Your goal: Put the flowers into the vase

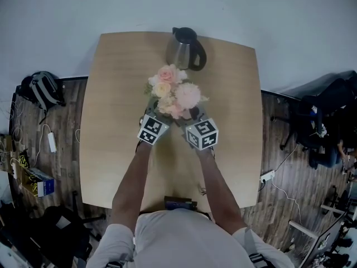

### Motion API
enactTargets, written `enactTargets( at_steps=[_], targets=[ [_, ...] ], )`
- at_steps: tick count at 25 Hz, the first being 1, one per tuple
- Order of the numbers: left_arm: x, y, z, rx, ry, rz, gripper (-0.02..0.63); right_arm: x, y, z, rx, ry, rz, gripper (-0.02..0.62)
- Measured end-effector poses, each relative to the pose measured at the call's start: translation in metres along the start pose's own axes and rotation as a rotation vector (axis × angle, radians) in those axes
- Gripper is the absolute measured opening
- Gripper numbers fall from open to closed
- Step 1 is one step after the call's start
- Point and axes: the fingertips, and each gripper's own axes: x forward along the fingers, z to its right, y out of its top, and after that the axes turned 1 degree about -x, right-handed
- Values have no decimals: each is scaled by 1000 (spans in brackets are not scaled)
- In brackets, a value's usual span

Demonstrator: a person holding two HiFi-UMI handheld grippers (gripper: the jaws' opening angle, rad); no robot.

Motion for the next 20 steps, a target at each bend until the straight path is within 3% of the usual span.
enactTargets(
  at_steps=[10, 15, 20],
  targets=[
    [-30, -19, 5, -87, 65, -12, 347, -21, -2, 2, 66, -17, 41, 270],
    [-59, -27, 14, -144, 106, -10, 347, -41, -6, 0, 137, -15, 82, 270],
    [-82, -24, 37, -240, 86, 3, 345, -70, -9, 3, 252, -33, 148, 268]
  ],
)
